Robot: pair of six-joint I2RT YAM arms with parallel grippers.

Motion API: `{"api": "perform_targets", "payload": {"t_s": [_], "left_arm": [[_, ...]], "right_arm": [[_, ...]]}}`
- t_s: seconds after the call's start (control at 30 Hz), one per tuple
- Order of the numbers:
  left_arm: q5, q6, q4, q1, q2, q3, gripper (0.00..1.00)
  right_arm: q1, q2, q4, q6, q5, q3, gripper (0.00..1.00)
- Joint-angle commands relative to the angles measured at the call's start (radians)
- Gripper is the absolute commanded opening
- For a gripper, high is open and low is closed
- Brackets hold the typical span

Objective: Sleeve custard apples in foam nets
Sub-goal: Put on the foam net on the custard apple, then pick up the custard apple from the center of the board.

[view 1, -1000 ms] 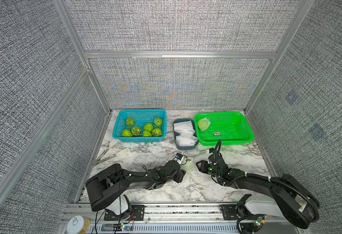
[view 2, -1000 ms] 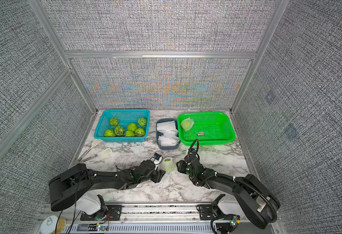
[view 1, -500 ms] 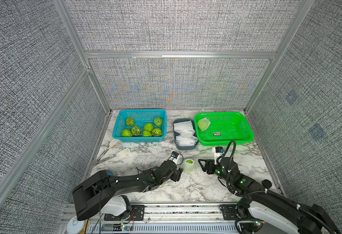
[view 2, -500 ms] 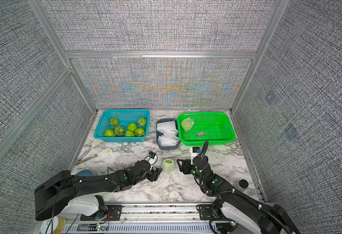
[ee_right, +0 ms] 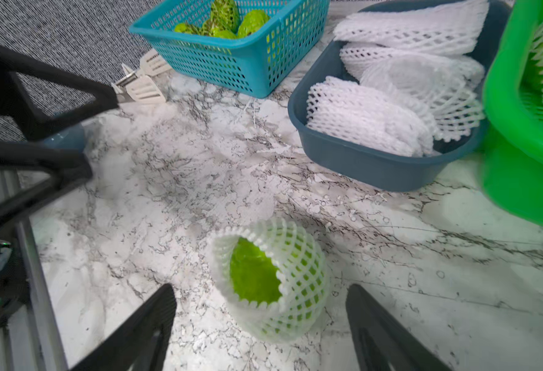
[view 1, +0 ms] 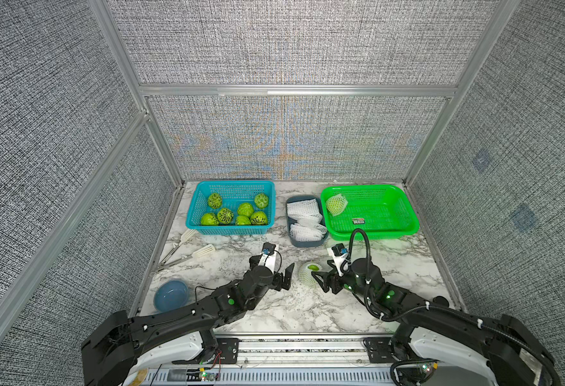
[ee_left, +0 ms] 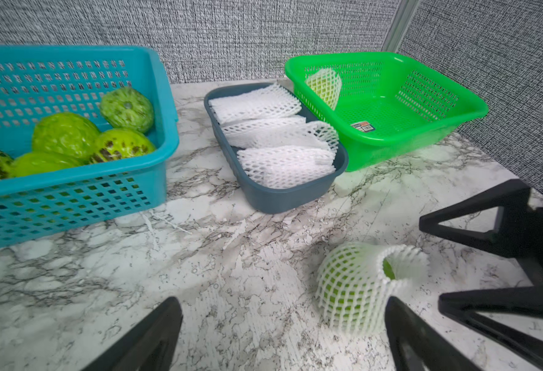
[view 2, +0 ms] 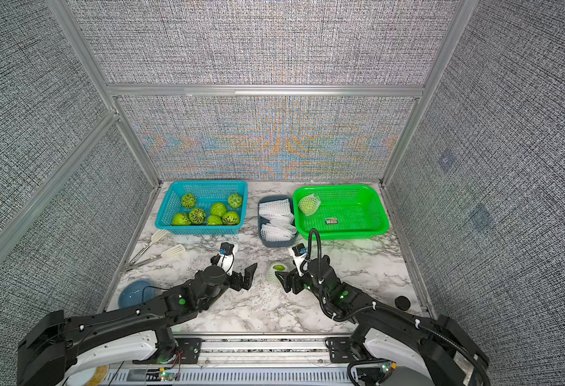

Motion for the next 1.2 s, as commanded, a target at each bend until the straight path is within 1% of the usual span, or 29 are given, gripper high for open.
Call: {"api": "perform_targets", "payload": {"t_s": [0.0, 0.1, 0.3, 0.57, 0.7, 0.83, 0.9, 1.17], "left_arm": [[-0.053, 0.041, 0.042, 0.003, -0.04, -0.011, 0.99], [-0.062, 0.048, 0.041, 0.007, -0.065, -0.017, 0.99], [-0.029, 0.038, 0.049, 0.026, -0.092, -0.035, 0.99], [0.004, 0.027, 0.057, 0.055, -0.109, -0.056, 0.99], [0.01, 0.026, 0.056, 0.066, -0.112, -0.059, 0.99], [0.018, 0.025, 0.059, 0.074, -0.111, -0.061, 0.99], [0.019, 0.025, 0.061, 0.079, -0.109, -0.06, 0.99], [0.035, 0.028, 0.075, 0.09, -0.092, -0.055, 0.99]], "right_arm": [[0.006, 0.057, 0.085, -0.035, 0.004, 0.021, 0.85], [0.011, 0.125, 0.102, -0.037, -0.021, 0.052, 0.85], [0.024, 0.226, 0.133, -0.036, -0.041, 0.095, 0.85], [0.04, 0.341, 0.134, -0.035, -0.005, 0.137, 0.85], [0.041, 0.369, 0.128, -0.03, 0.029, 0.147, 0.82], [0.041, 0.387, 0.126, -0.03, 0.044, 0.149, 0.74], [0.041, 0.394, 0.12, -0.03, 0.045, 0.147, 0.73], [0.042, 0.415, 0.1, -0.034, 0.058, 0.148, 0.74]]}}
